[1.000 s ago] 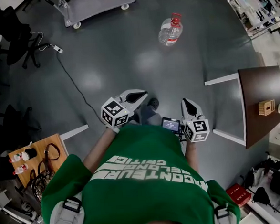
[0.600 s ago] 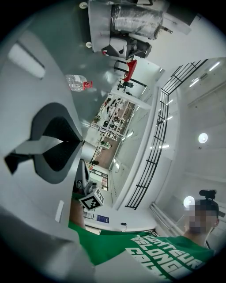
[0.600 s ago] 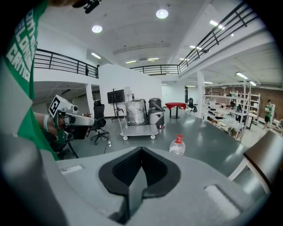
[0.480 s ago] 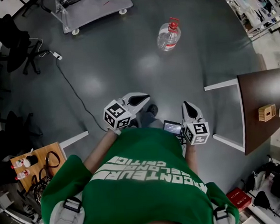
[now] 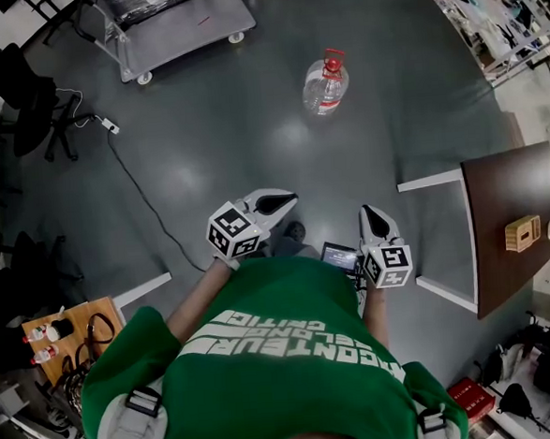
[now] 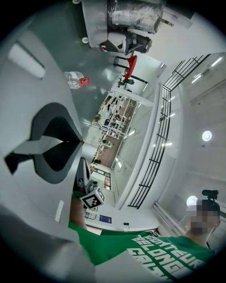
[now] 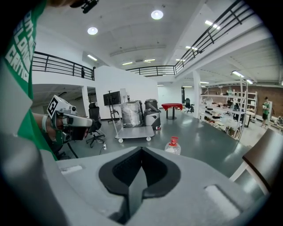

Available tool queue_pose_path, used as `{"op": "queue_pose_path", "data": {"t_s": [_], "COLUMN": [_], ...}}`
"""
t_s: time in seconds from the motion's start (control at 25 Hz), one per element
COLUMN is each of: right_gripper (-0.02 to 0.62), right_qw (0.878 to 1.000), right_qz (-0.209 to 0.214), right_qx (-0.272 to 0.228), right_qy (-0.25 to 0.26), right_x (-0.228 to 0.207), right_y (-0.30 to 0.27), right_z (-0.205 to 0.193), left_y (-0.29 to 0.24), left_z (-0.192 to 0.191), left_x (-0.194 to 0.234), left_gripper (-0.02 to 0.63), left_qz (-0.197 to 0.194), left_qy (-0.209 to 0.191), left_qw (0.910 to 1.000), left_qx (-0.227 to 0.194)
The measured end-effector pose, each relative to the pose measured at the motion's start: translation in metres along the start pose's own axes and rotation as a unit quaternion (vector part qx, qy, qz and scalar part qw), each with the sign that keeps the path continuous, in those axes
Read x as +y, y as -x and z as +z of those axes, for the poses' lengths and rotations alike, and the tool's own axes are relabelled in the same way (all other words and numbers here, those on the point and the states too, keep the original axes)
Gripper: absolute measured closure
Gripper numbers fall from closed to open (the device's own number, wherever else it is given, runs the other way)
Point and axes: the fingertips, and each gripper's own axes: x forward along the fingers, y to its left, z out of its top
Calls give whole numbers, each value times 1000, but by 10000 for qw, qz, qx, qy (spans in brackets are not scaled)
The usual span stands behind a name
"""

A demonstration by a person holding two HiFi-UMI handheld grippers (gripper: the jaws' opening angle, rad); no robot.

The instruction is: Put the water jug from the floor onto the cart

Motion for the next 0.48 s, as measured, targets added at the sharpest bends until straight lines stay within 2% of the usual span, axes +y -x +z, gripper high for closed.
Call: {"op": "queue_pose_path", "data": {"t_s": [0.48], "right_gripper": [601], "right_qw": [9999], "right_qz": [27], "right_qx": [-124], "right_qy": [-109], "right_x": [-53], "right_y": [-12], "right_z": [9], "left_y": [-54], "left_z": [15], "left_x": [3], "left_gripper": [591], "left_qz": [-49], "left_qy": [-182], "left_qw": [9997], "left_qx": [164]}}
